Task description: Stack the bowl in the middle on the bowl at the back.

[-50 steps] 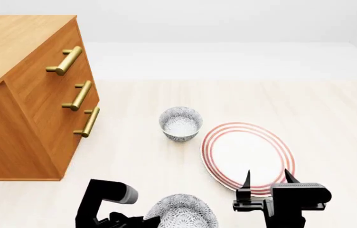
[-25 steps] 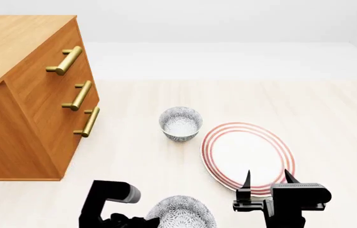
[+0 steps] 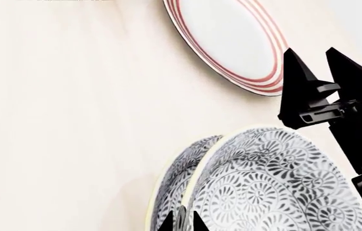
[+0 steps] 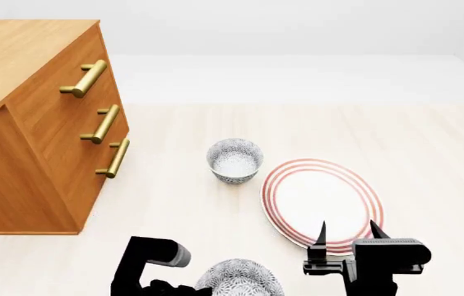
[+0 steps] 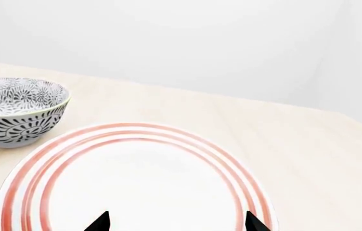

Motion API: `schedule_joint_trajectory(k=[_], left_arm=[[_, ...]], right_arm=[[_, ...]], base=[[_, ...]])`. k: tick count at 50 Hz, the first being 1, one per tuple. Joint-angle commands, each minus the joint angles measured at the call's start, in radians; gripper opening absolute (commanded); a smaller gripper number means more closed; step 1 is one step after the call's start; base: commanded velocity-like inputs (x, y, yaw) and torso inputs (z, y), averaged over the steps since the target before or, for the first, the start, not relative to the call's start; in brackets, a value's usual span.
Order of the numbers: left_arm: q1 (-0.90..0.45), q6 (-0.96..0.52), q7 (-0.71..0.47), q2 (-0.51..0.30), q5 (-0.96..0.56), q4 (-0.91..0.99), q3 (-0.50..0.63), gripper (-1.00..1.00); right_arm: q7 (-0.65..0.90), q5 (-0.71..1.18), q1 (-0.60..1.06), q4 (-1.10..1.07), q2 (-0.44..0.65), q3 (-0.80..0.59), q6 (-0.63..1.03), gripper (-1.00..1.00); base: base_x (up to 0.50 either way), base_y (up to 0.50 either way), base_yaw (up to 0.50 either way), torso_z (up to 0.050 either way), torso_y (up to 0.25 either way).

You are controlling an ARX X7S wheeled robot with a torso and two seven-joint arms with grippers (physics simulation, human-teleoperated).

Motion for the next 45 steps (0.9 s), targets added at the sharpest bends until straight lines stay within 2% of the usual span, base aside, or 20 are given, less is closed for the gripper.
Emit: schedule_joint_trajectory(k=[1, 4, 5, 19, 45], left_arm=[[-0.001, 0.009, 0.028, -0.001, -0.014, 0.005, 0.025, -1.00], [-0.001, 0.011, 0.032, -0.003, -0.014, 0.007, 0.027, -1.00], [-0.001, 0.012, 0.032, -0.003, -0.015, 0.008, 0.028, 1.00], [0.005, 0.038, 0.058, -0.025, -0.052, 0.089, 0.003, 1.00], [-0.003, 0.170, 0.105, -0.116, -0.250, 0.319, -0.169, 1.00]], right_arm=[[0.002, 0.004, 0.000, 0.001, 0.003, -0.002, 0.000, 1.00], [0.003, 0.005, 0.001, 0.001, 0.003, -0.003, 0.001, 1.00], [0.003, 0.005, 0.001, 0.001, 0.004, -0.003, 0.001, 1.00], [0.006, 0.009, 0.003, 0.004, 0.006, -0.006, -0.001, 1.00], [0.014, 0.017, -0.001, -0.004, 0.014, -0.008, 0.001, 1.00]], base=[[0.00, 0.00, 0.00, 0.000, 0.000], [0.00, 0.00, 0.00, 0.000, 0.000], [0.00, 0.00, 0.00, 0.000, 0.000], [0.00, 0.00, 0.00, 0.000, 0.000], [0.00, 0.00, 0.00, 0.000, 0.000]])
